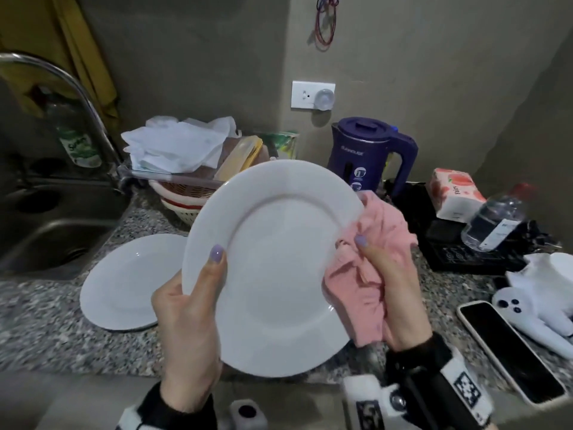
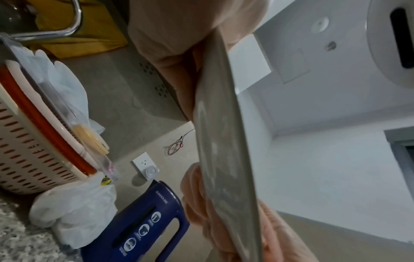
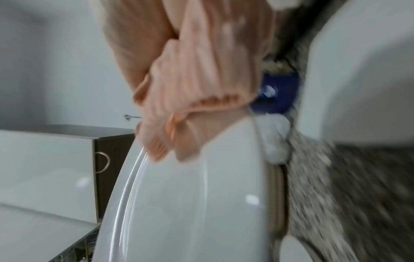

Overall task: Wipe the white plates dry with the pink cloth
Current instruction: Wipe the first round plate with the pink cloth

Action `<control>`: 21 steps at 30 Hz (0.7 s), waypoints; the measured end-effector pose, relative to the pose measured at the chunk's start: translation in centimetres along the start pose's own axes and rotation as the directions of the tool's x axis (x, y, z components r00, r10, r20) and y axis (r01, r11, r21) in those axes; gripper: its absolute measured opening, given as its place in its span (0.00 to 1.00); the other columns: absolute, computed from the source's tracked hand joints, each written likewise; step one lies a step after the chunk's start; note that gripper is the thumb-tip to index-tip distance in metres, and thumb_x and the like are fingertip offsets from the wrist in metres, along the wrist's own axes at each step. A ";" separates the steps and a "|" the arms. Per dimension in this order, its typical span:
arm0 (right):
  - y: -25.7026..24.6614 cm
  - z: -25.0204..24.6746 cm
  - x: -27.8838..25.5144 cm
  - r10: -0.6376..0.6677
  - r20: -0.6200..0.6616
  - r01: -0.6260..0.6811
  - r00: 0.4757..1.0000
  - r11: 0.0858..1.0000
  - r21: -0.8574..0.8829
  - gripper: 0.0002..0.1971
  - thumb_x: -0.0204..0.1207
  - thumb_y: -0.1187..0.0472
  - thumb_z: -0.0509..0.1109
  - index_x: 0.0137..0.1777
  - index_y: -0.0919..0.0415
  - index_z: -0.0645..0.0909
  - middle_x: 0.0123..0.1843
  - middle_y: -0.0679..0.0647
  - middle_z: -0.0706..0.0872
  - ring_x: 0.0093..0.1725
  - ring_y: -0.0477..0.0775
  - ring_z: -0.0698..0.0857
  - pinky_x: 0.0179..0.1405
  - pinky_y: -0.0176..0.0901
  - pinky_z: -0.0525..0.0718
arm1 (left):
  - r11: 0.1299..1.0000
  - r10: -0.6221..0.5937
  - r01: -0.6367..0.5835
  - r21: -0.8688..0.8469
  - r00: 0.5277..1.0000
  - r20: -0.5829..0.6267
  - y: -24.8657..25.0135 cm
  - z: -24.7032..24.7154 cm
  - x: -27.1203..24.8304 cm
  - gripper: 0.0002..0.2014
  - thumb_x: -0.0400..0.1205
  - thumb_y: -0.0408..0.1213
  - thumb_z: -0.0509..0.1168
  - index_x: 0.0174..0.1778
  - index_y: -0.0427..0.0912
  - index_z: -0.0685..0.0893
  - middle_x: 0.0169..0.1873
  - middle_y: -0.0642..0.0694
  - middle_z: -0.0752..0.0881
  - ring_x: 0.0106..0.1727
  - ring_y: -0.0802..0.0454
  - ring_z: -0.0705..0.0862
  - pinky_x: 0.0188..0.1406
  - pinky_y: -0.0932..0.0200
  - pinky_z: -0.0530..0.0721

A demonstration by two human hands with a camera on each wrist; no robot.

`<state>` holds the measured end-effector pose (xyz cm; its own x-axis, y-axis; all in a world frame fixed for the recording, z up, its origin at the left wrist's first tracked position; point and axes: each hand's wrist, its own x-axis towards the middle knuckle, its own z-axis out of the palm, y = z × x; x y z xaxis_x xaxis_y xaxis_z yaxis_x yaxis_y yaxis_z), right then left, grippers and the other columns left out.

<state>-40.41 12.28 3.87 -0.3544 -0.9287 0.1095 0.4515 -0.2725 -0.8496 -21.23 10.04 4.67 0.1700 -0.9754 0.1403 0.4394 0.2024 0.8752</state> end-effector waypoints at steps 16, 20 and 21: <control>-1.6 -0.6 -0.5 -0.022 -0.125 0.011 0.992 0.996 -0.089 0.15 0.73 0.78 0.67 0.60 0.75 0.81 0.47 0.66 0.91 0.44 0.60 0.91 0.40 0.47 0.89 | 0.972 0.041 -0.093 0.215 0.971 0.233 0.1 -0.7 2.9 0.13 0.83 0.47 0.59 0.59 0.53 0.85 0.51 0.62 0.91 0.52 0.67 0.87 0.45 0.71 0.83; -0.9 0.4 -0.2 -0.159 -0.196 0.162 0.968 0.987 -0.002 0.26 0.72 0.76 0.71 0.70 0.76 0.71 0.61 0.73 0.84 0.61 0.75 0.83 0.62 0.68 0.82 | 0.981 0.134 -0.129 0.148 0.991 -0.026 -1.2 0.3 1.4 0.11 0.83 0.45 0.61 0.56 0.50 0.86 0.48 0.61 0.92 0.51 0.64 0.88 0.48 0.68 0.85; -0.1 0.7 -0.7 -0.166 -0.247 0.182 0.955 0.982 0.043 0.28 0.73 0.74 0.72 0.72 0.77 0.69 0.63 0.74 0.83 0.63 0.75 0.82 0.63 0.66 0.81 | 0.986 0.130 -0.122 0.115 0.989 -0.069 -1.5 0.6 1.1 0.13 0.83 0.45 0.62 0.58 0.48 0.86 0.49 0.60 0.92 0.53 0.61 0.89 0.51 0.65 0.85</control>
<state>-39.62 12.78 4.27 -0.6154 -0.7793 0.1180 0.4147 -0.4474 -0.7924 -22.23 8.61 3.77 0.2857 -0.9326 0.2207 0.3116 0.3082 0.8989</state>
